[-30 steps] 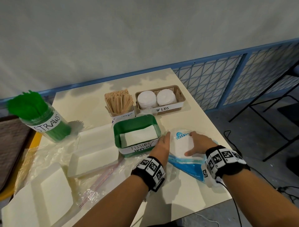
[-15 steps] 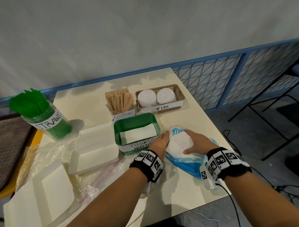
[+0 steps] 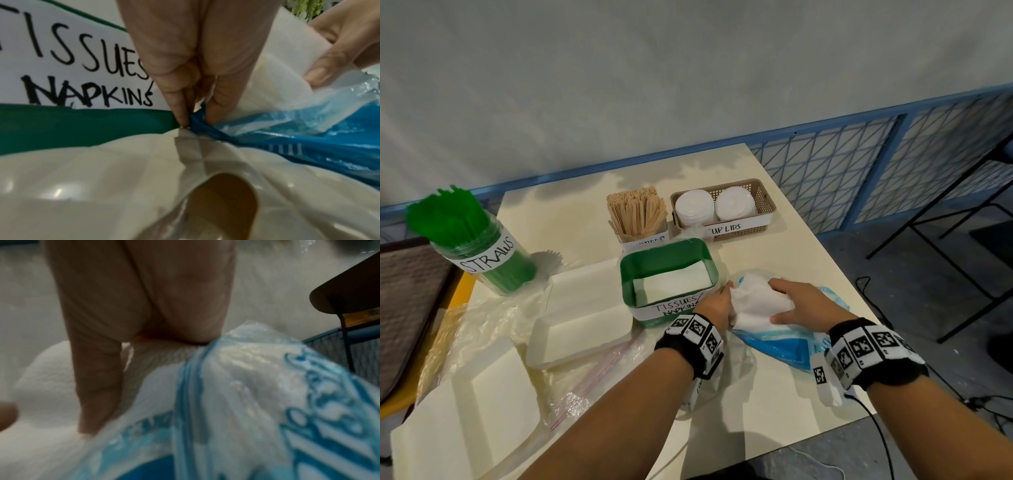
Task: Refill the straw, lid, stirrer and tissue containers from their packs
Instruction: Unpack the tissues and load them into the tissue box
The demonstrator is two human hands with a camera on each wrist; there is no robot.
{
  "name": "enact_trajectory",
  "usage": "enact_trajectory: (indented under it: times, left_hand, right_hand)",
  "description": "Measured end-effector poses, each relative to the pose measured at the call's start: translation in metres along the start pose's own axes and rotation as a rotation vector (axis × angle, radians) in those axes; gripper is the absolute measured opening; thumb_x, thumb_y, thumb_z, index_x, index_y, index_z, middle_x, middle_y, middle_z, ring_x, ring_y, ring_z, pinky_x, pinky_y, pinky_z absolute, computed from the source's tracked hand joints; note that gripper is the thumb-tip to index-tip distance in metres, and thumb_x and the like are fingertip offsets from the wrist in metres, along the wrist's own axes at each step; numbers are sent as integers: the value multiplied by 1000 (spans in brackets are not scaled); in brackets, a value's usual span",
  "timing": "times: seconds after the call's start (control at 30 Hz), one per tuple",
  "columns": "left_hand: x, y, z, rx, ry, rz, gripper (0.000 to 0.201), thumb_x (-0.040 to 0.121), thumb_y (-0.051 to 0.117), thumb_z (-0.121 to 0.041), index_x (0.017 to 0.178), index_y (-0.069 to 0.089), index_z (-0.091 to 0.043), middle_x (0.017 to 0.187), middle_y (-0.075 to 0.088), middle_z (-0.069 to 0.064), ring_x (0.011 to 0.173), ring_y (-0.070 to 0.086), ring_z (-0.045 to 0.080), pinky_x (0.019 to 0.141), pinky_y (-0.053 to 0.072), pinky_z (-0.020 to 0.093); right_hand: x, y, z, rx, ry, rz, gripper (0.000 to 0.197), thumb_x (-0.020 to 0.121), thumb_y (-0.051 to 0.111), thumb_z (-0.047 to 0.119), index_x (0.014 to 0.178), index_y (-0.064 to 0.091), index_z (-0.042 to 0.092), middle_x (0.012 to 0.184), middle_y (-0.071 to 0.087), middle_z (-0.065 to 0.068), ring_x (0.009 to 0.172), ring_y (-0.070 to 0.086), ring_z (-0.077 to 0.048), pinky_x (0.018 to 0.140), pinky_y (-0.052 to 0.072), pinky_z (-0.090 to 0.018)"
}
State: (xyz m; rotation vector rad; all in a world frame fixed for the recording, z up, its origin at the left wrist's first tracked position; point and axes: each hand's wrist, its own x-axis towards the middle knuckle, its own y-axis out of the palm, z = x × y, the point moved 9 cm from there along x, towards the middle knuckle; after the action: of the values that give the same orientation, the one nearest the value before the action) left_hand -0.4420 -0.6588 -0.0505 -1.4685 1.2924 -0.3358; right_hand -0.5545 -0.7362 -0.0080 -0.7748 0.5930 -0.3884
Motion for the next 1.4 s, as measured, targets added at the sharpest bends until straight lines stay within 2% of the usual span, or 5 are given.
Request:
enact_trajectory:
  times: [0.33, 0.5, 0.8, 1.13, 1.4]
  left_hand:
    - [0, -5, 10, -75, -31, -49, 40, 94, 44, -4, 134, 41, -1, 135, 49, 18, 125, 46, 30, 106, 33, 30]
    - [-4, -8, 7, -90, 12, -69, 37, 91, 48, -2, 127, 47, 0, 128, 53, 18, 120, 49, 29, 101, 37, 30]
    - [-30, -57, -9, -511, 154, 61, 122, 63, 85, -29, 149, -1, -19, 152, 27, 6, 136, 35, 23, 112, 33, 36]
    - [-59, -139, -65, -142, 339, -126, 72, 67, 80, -39, 129, 48, -19, 124, 59, -1, 112, 54, 16, 84, 36, 20]
    - [-78, -181, -8, -460, 204, -378, 47, 75, 76, -27, 116, 60, -11, 107, 64, 2, 99, 59, 18, 81, 45, 26]
  right_hand:
    - [-9, -24, -9, 290, -70, -67, 45, 76, 75, 17, 113, 51, 21, 107, 63, 2, 99, 59, -15, 87, 46, -30]
    - [-19, -32, -16, 590, -46, -112, 49, 78, 71, 6, 117, 51, 29, 106, 63, 14, 89, 62, 6, 69, 49, -10]
    - [-22, -43, -15, 827, -43, -152, 37, 78, 68, 0, 108, 60, 19, 97, 71, 2, 84, 69, -10, 67, 56, -19]
    - [-24, -61, 53, 672, -291, -175, 44, 75, 71, -2, 107, 60, 25, 94, 71, 12, 87, 64, 4, 73, 51, -13]
    - [-18, -88, 92, 440, -341, -509, 68, 71, 78, 21, 129, 42, 28, 127, 48, 8, 113, 47, -6, 96, 40, -19]
